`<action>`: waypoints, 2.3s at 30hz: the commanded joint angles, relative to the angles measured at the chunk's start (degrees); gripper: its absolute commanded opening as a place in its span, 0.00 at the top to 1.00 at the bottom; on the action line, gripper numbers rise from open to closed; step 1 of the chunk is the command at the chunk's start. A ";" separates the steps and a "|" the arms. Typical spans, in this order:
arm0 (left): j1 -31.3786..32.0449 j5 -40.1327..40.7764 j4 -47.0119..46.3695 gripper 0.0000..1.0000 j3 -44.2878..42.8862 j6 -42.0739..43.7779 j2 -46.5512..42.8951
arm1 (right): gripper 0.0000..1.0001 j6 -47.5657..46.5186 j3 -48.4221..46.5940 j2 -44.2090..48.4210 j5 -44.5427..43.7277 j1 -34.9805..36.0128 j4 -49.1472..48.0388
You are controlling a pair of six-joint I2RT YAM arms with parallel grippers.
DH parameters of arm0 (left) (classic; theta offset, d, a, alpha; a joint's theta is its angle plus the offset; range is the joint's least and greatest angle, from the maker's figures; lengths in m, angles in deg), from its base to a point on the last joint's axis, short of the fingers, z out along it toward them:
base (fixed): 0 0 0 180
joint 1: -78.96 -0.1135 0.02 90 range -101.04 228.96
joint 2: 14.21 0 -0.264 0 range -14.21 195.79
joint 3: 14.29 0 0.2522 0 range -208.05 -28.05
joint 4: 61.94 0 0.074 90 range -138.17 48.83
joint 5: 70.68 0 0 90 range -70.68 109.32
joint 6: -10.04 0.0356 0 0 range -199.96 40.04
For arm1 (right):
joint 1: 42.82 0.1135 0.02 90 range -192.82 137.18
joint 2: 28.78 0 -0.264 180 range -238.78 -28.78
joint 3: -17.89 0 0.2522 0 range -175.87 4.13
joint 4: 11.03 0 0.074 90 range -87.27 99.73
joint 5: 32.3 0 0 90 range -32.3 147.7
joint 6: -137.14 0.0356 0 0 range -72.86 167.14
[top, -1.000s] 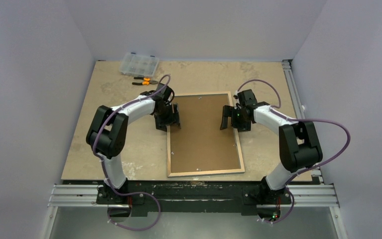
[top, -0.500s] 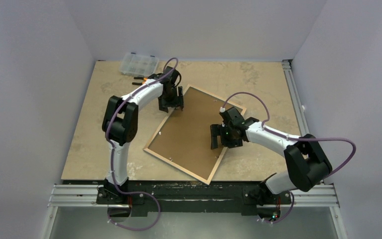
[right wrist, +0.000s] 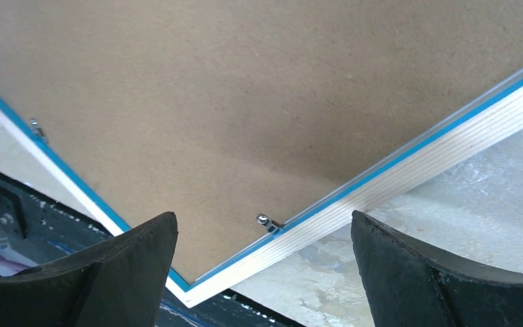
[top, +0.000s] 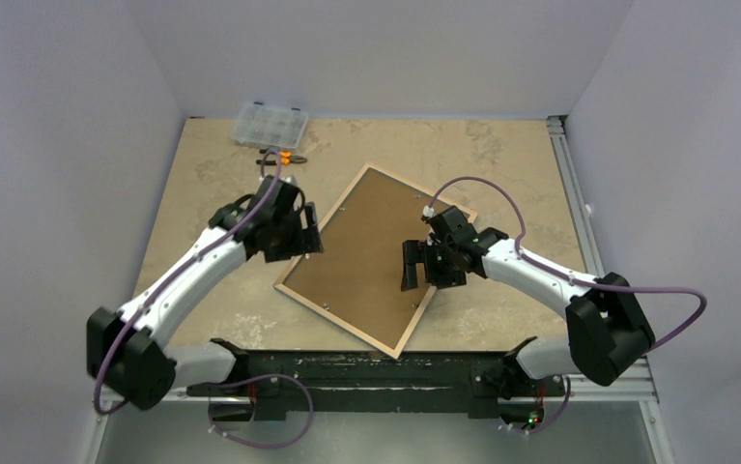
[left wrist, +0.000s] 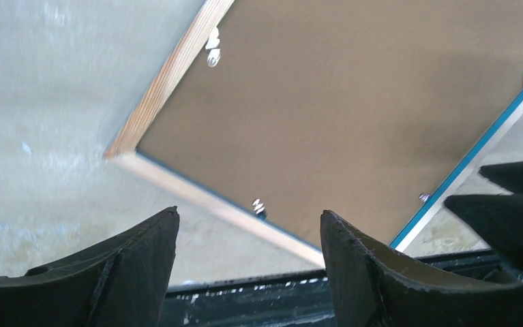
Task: Put the photo into the frame
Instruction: Adjust the photo frame at the center of the board, then install the photo frame at the center of the board.
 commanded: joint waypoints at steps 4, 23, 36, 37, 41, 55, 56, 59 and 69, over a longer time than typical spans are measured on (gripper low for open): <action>0.08 -2.75 -0.77 0.29 16.88 -13.78 -11.73 | 0.03 2.51 -1.42 2.63 5.74 0.09 -3.64; -0.34 -4.59 -16.34 0.62 19.73 -11.29 4.50 | 0.04 2.25 -4.59 2.60 6.18 -1.81 -3.31; -2.54 -2.31 -11.09 0.99 -4.81 9.39 27.90 | 0.04 -4.15 -9.87 0.74 6.32 -23.42 2.11; -3.02 -1.86 -9.32 0.99 -7.38 10.26 30.01 | 0.03 -4.20 -10.18 0.43 4.73 -24.63 2.38; -5.27 -2.75 -6.26 0.81 -16.36 12.28 36.54 | 0.02 -3.86 -10.20 -0.70 -1.97 -28.47 2.90; -7.24 -15.68 -16.16 0.31 -0.72 6.43 23.47 | 0.01 -1.64 -1.86 -4.38 -12.02 -31.17 1.06; -7.06 -15.29 -16.99 0.31 0.83 5.96 23.24 | 0.01 -1.84 -1.58 -5.20 -11.85 -31.31 0.60; -6.38 -14.06 -18.77 0.31 3.38 5.67 24.09 | 0.01 -2.49 -1.10 -7.47 -9.93 -32.79 -0.63; -2.77 -6.08 -16.46 0.32 -0.18 6.24 28.67 | 0.02 -5.84 -0.82 -12.70 1.77 -33.39 -2.59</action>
